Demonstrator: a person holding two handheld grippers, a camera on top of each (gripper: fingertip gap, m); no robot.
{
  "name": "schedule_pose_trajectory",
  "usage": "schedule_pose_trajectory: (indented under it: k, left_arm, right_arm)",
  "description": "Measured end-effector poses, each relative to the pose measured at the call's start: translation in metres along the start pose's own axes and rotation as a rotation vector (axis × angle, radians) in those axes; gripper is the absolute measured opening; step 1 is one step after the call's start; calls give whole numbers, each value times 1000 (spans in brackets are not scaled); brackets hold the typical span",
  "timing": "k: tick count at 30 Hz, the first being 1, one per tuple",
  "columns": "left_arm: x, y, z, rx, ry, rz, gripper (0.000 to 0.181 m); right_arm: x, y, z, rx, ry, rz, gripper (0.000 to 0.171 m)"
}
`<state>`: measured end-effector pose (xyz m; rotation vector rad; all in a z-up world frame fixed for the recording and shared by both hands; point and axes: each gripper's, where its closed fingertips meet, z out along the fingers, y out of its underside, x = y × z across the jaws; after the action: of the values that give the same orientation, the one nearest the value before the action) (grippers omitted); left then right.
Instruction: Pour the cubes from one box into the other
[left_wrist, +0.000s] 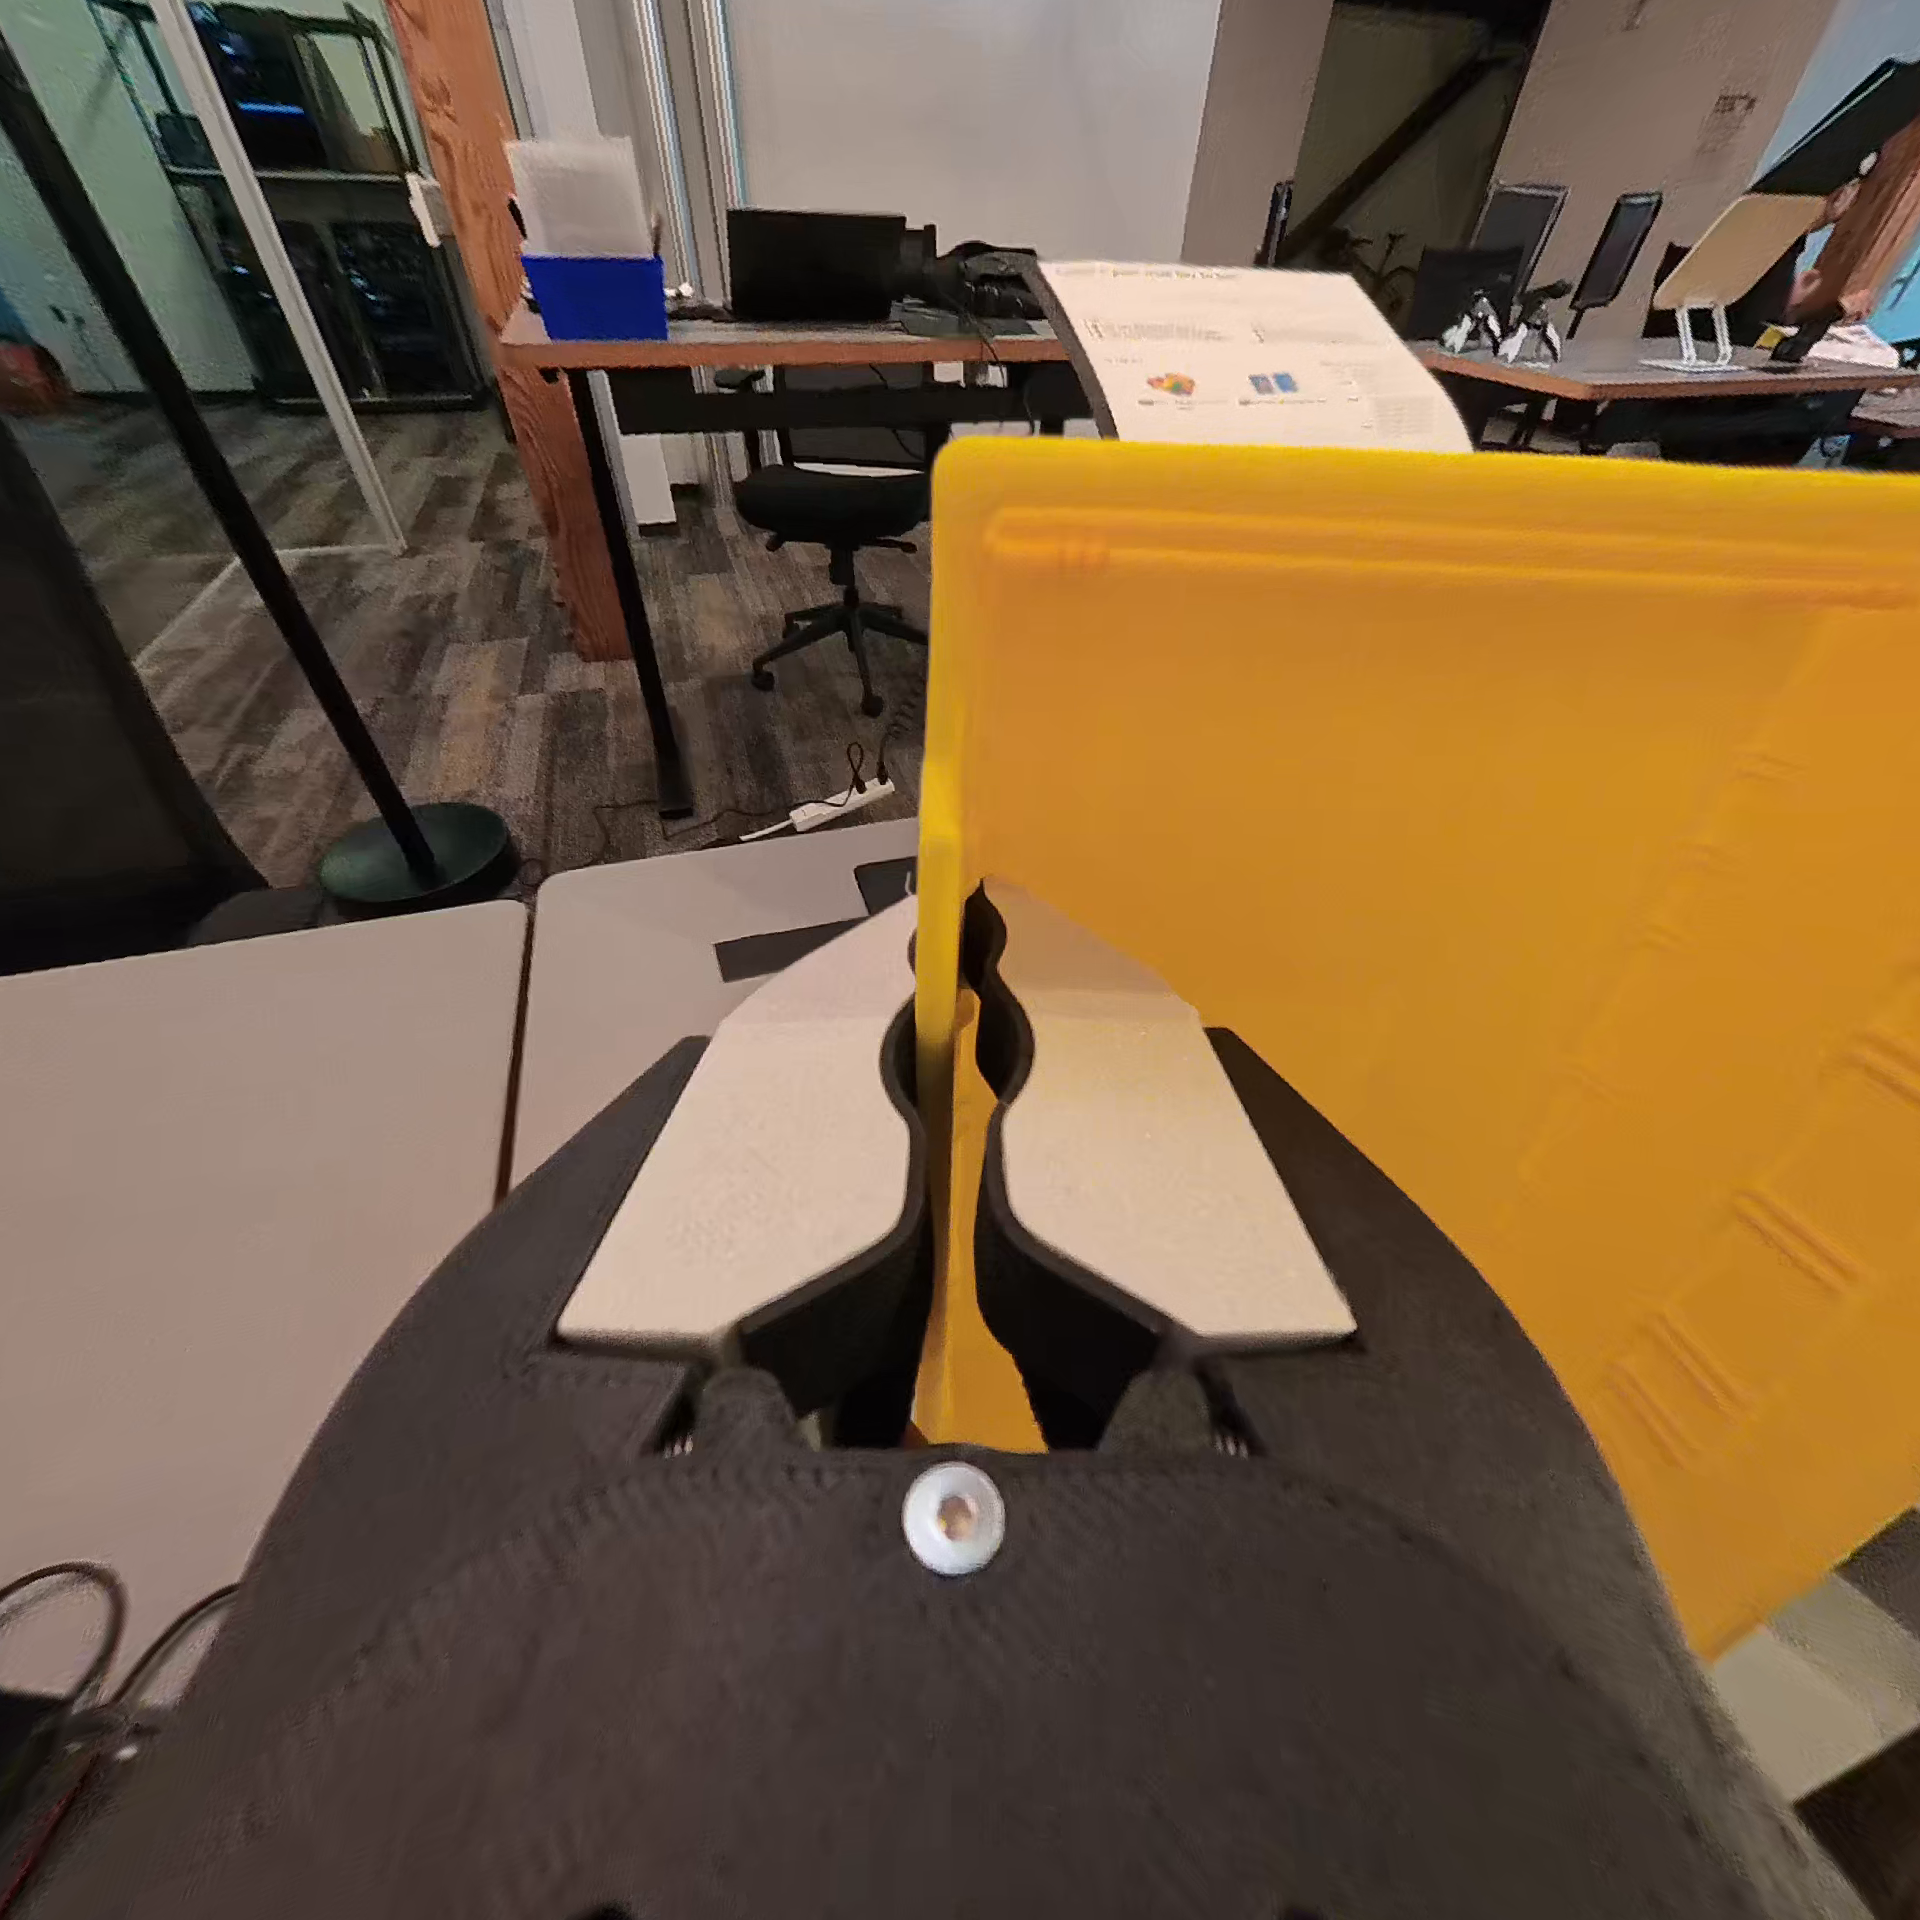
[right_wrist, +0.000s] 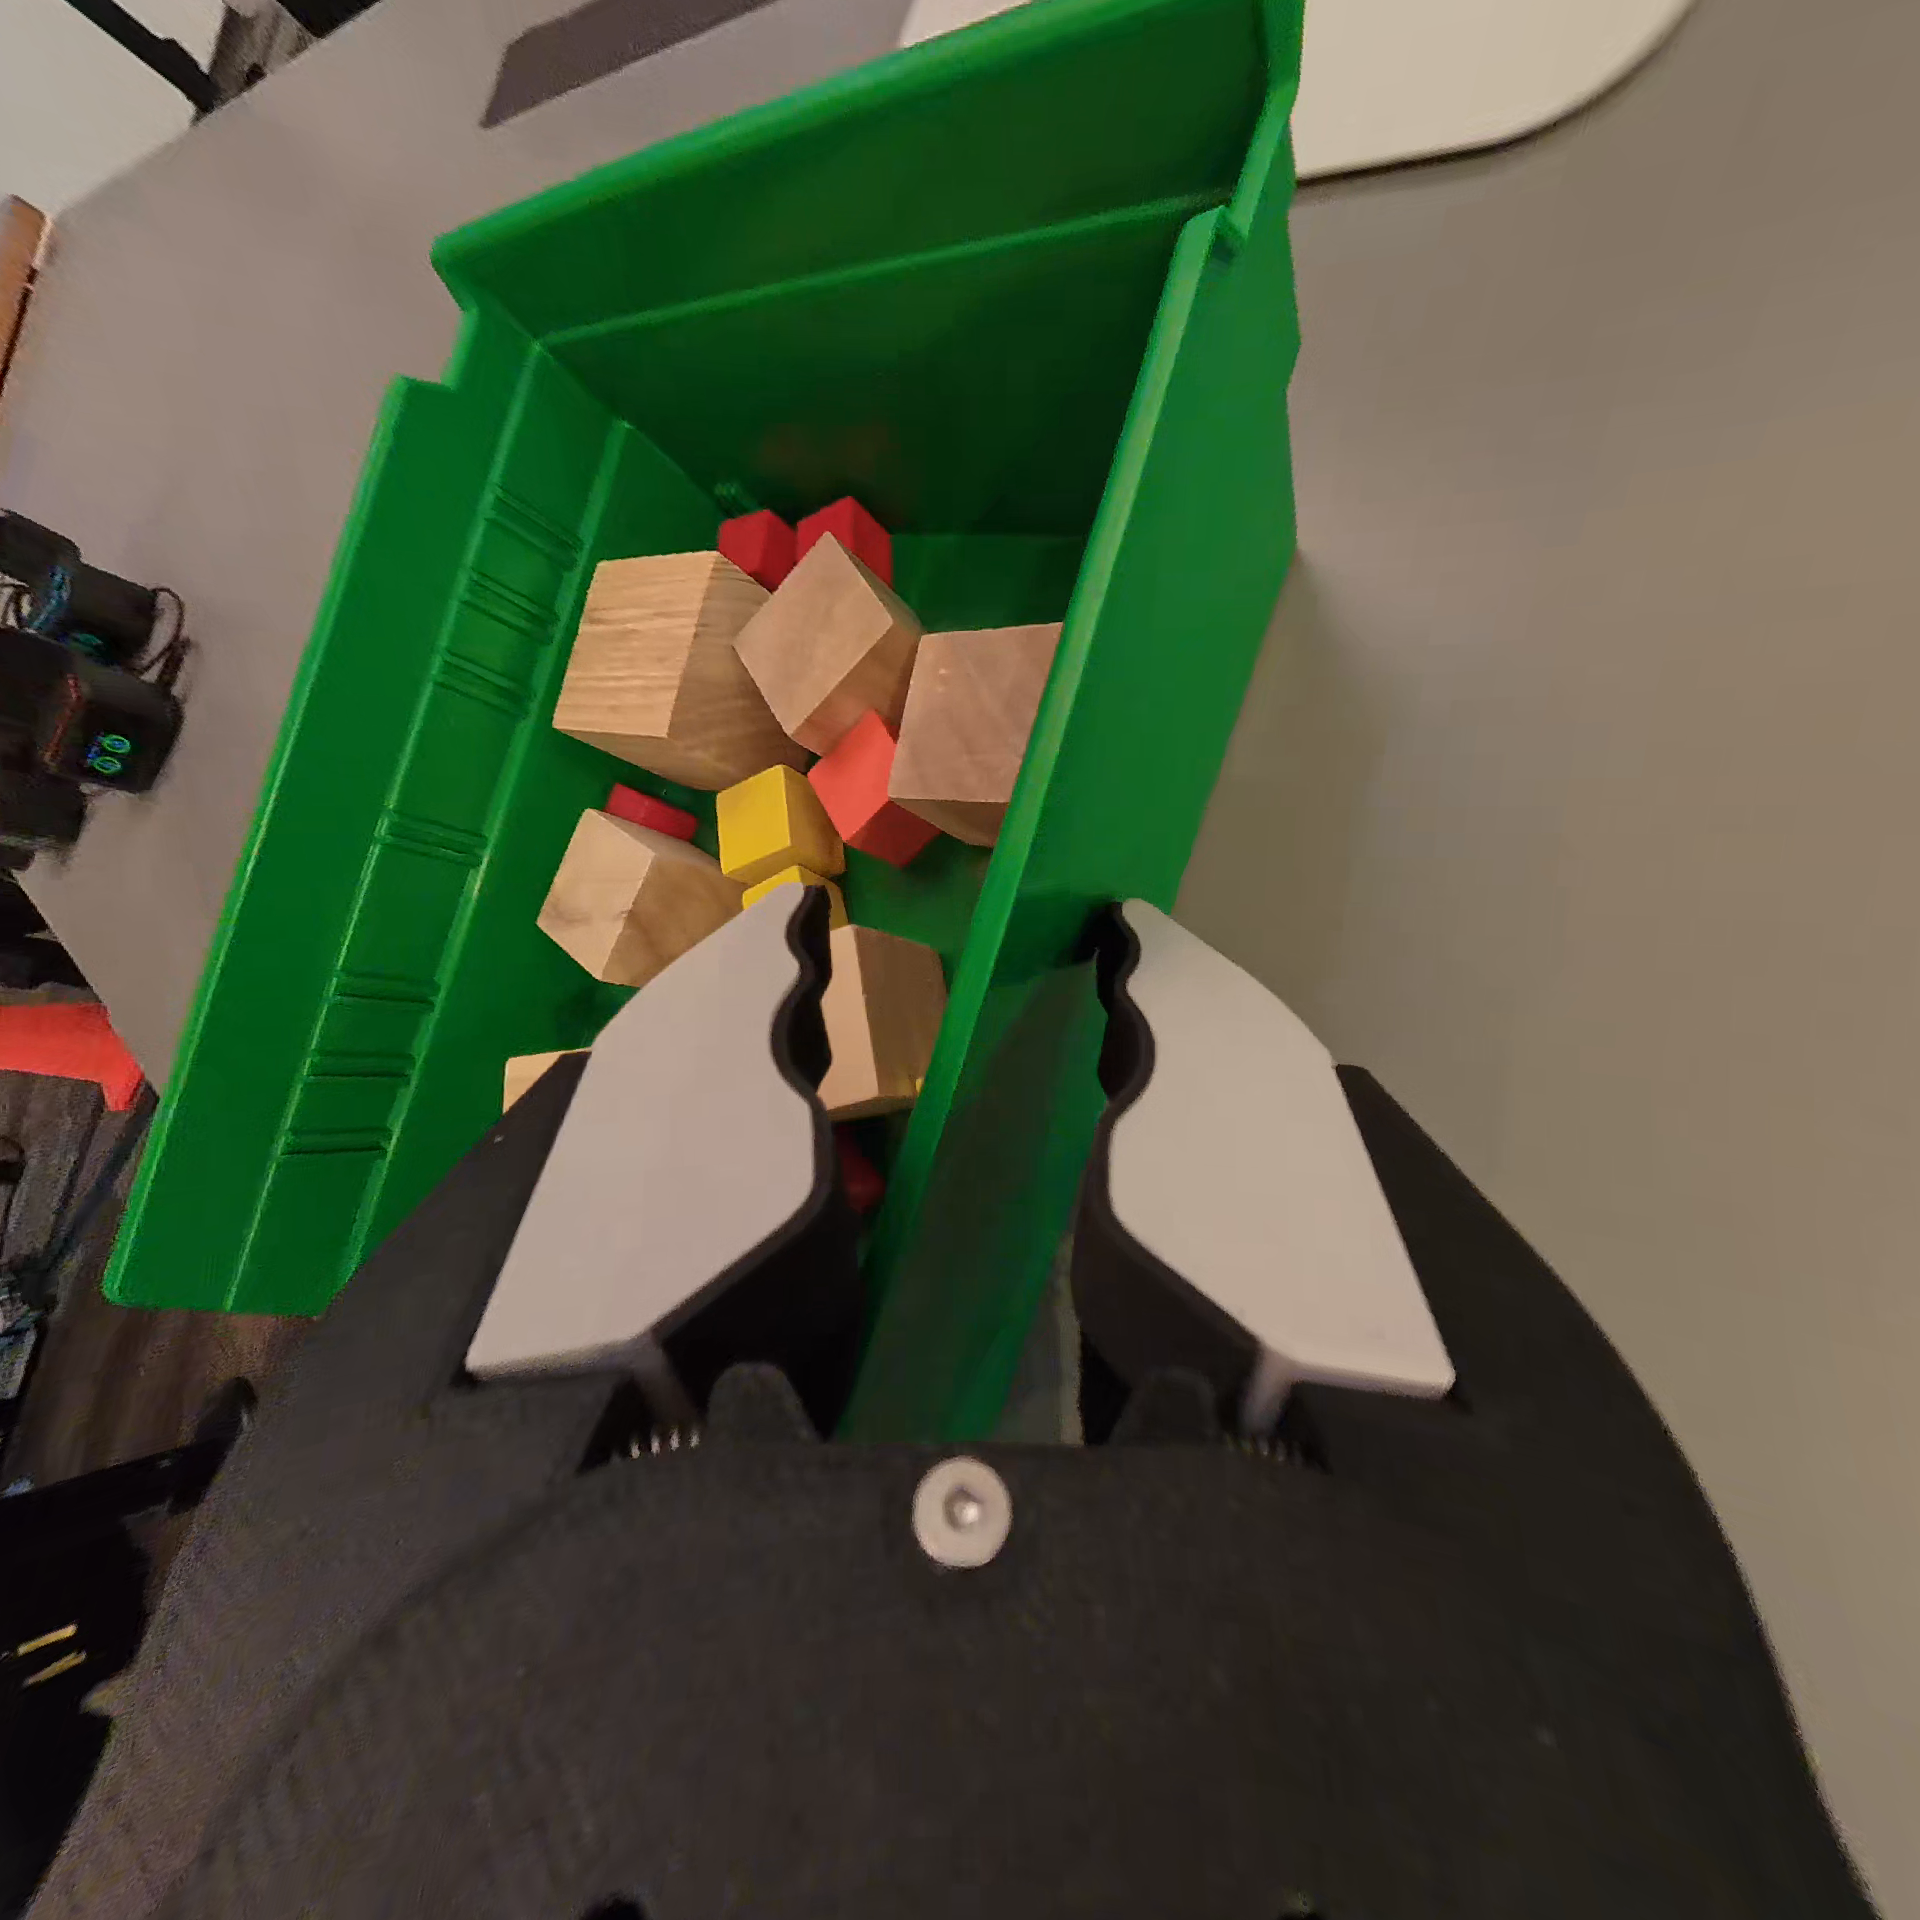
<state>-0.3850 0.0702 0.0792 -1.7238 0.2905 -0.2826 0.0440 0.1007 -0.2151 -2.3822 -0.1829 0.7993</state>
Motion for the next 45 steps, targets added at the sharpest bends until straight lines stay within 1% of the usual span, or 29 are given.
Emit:
schedule_pose_trajectory:
  k: [1, 3, 5, 7, 8, 9, 11, 13, 15, 18, 19, 21, 23, 25, 29, 32, 34, 36, 38, 39, 42, 43, 45]
  left_arm:
    - [-1, -5, -8, 4, -9, 9, 2]
    - [-2, -16, -22, 15, -34, 31, 2]
    - [0, -29, -36, 31, -41, 45, 2]
    - [8, -42, -46, 48, -33, 57, 2]
    - [15, -48, -49, 52, -15, 61, 2]
    - [24, -54, -50, 57, 9, 63, 2]
    - [48, -65, -47, 68, 71, 67, 2]
    - [83, -72, -34, 72, 166, 57, 1]
    - [126, -73, -11, 57, 284, 32, 1]
    - [201, -61, 39, -4, 470, -22, 2]
    - [225, -55, 58, -30, 523, -35, 1]
    - [270, -38, 97, -101, 616, -72, 2]
    - [304, -14, 140, -186, 666, -116, 2]
    - [335, 16, 175, -292, 716, -209, 4]
    - [380, 83, 235, -489, 709, -269, 5]
    - [396, 138, 273, -633, 644, -274, 6]
    - [396, 165, 292, -703, 568, -288, 6]
    - [399, 181, 304, -741, 555, -335, 6]
    - [399, 197, 312, -779, 517, -367, 5]
    - [397, 206, 315, -798, 499, -376, 4]
    - [396, 230, 313, -862, 477, -455, 4]
    - [397, 234, 311, -863, 472, -492, 4]
    - [398, 243, 307, -874, 463, -565, 5]
  right_arm:
    - [-13, -3, 12, 8, -22, 2, 47]
    - [-47, -8, 38, 17, -110, 0, 57]
    - [-86, -10, 58, -4, -270, 15, 73]
    - [-119, -13, 61, -28, -445, 73, 71]
    - [-128, -14, 59, -25, -489, 75, 70]
    - [-130, -19, 54, 6, -488, 56, 70]
    - [-129, -33, 31, 101, -503, 20, 68]
    - [-131, -50, -6, 191, -581, 23, 67]
    - [-126, -63, -48, 259, -643, 6, 63]
    - [-96, -86, -111, 371, -621, -12, 56]
    - [-84, -95, -132, 409, -609, -14, 54]
    - [-61, -107, -170, 425, -592, -9, 53]
    - [-35, -106, -195, 400, -488, -45, 54]
    - [-5, -101, -215, 403, -350, -85, 52]
    - [36, -109, -256, 496, -299, -24, 51]
    - [55, -101, -250, 434, -244, -10, 51]
    - [62, -96, -239, 398, -246, 15, 53]
    - [68, -93, -226, 378, -228, 26, 54]
    - [75, -89, -210, 353, -185, 29, 58]
    - [78, -88, -204, 353, -184, 40, 56]
    - [96, -84, -191, 349, -142, 80, 64]
    - [104, -82, -189, 351, -111, 89, 62]
    - [118, -72, -180, 297, -72, 116, 57]
